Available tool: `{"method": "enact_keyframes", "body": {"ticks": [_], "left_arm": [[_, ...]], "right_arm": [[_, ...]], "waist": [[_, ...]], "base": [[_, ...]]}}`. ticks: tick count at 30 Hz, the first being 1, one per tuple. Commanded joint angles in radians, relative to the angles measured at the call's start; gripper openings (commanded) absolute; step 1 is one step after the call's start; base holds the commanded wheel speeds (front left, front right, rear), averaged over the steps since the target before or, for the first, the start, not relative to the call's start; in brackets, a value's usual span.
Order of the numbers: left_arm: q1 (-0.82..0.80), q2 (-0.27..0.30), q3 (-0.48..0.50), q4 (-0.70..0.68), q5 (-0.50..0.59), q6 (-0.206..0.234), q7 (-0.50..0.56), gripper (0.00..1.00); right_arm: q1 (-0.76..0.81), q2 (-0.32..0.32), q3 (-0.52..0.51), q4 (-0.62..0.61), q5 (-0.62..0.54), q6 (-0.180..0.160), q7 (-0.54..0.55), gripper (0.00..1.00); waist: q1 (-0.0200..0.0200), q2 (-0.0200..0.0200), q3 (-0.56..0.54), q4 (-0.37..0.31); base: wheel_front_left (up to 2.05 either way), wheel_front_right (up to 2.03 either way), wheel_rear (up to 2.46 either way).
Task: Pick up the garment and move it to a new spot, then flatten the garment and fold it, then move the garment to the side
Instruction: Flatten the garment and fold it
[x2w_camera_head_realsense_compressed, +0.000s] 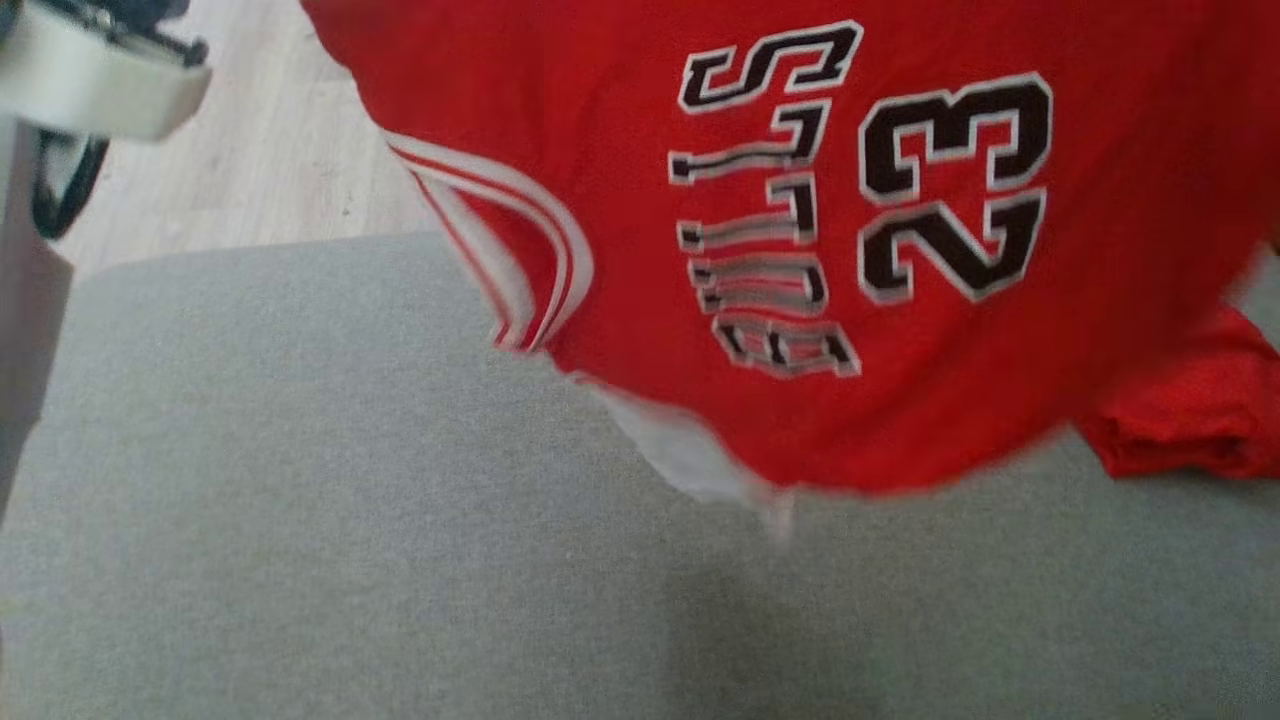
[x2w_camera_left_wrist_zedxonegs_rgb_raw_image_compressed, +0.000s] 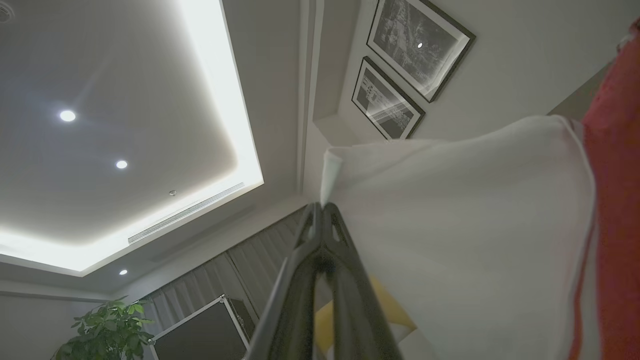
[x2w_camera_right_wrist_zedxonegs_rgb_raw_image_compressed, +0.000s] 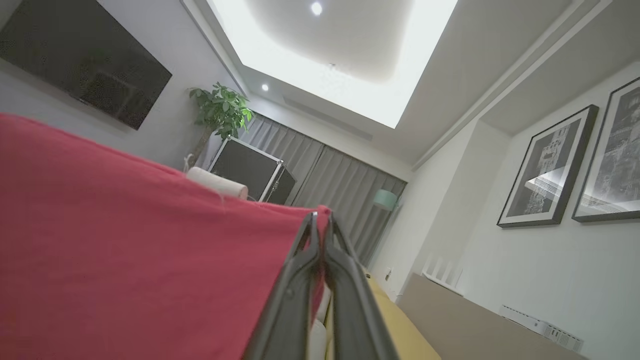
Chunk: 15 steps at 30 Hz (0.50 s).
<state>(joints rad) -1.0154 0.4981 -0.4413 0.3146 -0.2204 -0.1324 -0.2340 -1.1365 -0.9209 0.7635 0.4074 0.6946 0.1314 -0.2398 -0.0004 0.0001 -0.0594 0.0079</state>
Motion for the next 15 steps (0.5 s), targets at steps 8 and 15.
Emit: {"method": "enact_keyframes", "body": {"ticks": [8, 15], "left_arm": [[-0.225, 0.079, -0.125, 0.13, -0.085, 0.002, 0.051, 0.0], [-0.388, 0.045, -0.149, 0.276, -0.043, 0.02, -0.009, 0.0]], "right_arm": [[-0.079, 0.103, 0.033, 0.075, 0.024, -0.001, 0.103, 0.0], [-0.193, 0.182, 0.038, 0.185, 0.016, -0.001, 0.093, 0.0]], "waist": [[0.0004, -0.0001, 0.195, 0.02], [0.0004, -0.0001, 0.345, 0.057]], "base": [[0.0, 0.0, 0.0], [0.0, 0.0, 0.0]]}}
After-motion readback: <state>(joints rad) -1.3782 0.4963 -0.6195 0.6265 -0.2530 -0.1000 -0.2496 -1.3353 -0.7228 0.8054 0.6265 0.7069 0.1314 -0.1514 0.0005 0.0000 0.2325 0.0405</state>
